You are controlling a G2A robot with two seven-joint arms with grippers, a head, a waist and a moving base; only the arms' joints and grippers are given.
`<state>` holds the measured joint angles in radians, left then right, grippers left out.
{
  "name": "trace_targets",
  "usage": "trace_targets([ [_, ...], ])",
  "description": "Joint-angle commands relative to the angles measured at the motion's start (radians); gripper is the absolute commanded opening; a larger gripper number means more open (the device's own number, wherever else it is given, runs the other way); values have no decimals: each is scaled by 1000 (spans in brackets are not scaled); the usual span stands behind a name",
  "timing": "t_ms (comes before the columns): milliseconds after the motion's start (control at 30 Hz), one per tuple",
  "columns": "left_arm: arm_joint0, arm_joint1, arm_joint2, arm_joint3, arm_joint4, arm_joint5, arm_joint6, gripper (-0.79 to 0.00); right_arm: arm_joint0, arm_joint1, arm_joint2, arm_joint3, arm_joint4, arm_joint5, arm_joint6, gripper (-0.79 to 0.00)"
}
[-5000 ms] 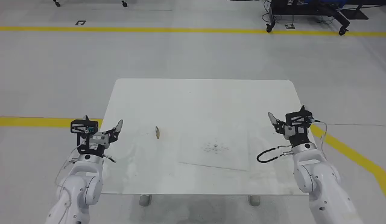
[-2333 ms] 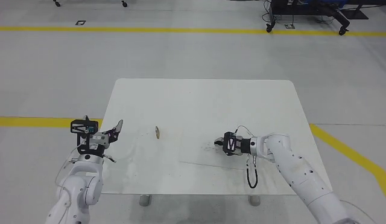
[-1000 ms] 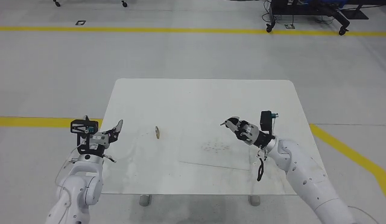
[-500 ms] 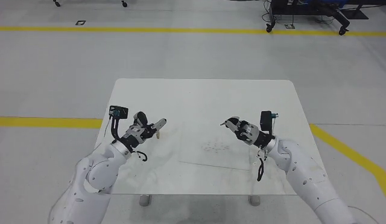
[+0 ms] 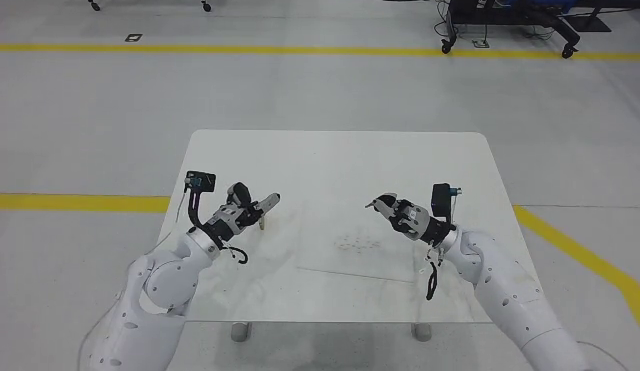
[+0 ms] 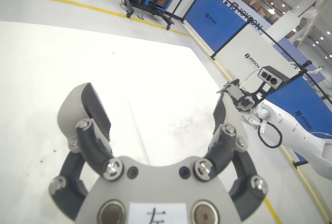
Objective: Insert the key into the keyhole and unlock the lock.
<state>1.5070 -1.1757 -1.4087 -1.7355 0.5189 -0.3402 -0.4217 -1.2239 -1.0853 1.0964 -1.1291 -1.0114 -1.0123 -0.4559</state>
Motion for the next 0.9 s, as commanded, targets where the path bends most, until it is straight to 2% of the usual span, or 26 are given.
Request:
trace_targets([
  [0, -3, -3, 12, 28, -136, -30, -21, 0, 0, 0, 0, 0, 0, 0, 0, -785],
  [100, -46, -10, 48, 99, -359, -71, -99, 0, 0, 0, 0, 0, 0, 0, 0, -785],
  [300, -205, -36, 183, 266, -663, -146, -265, 0, 0, 0, 0, 0, 0, 0, 0, -785],
  [400, -285, -51, 245, 364, -852, -194, -394, 0, 0, 0, 0, 0, 0, 0, 0, -785],
  [767, -294, -52, 250, 376, -868, -199, -408, 0, 0, 0, 0, 0, 0, 0, 0, -785],
  [867, -294, -52, 250, 376, -868, -199, -408, 0, -14, -9, -21, -14, 63, 2, 20, -785],
])
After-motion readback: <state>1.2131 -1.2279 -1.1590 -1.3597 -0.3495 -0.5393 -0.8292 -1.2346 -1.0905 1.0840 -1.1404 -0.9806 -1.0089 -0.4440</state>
